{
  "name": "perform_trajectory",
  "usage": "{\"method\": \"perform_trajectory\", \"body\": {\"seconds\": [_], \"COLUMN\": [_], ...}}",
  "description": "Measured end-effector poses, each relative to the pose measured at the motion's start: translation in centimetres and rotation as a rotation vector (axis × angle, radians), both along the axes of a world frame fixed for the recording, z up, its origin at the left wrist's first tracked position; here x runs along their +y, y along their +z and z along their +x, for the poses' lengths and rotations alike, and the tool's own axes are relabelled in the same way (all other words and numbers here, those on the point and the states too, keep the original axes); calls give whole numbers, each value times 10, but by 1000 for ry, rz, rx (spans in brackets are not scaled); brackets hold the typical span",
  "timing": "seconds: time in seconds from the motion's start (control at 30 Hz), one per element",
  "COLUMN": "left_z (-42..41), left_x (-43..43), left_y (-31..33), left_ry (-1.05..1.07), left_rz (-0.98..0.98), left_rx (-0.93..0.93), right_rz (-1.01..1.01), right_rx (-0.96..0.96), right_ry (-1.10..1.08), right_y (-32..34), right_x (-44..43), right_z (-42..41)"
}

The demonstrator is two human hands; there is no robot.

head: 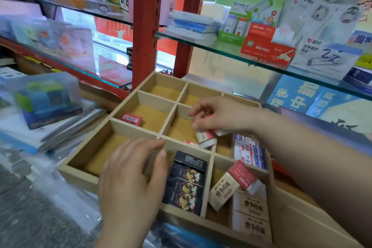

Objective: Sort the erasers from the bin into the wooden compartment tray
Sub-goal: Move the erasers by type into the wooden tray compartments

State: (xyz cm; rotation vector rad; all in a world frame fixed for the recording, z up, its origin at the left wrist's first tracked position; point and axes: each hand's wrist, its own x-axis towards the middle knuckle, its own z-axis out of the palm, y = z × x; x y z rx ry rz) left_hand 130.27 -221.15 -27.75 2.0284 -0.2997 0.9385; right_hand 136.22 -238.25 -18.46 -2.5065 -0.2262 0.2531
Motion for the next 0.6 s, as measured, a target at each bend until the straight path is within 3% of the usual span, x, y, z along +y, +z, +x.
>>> {"method": "perform_trajectory", "body": {"seconds": [0.2, 0.4, 0.6], "left_z": [1, 1, 0], "left_x": [-3, -2, -1], "left_y": [-1, -1, 0], "left_ry": [46, 30, 26], "left_rz": [14, 15, 20], "left_rx": [13, 29, 38], "right_rz": [63, -146, -343], "right_rx": [-92, 55, -187], "right_ry": [-7, 141, 186], "right_y": [-6, -3, -9], "right_x": [9, 12, 6], "right_z": [15, 17, 15]}}
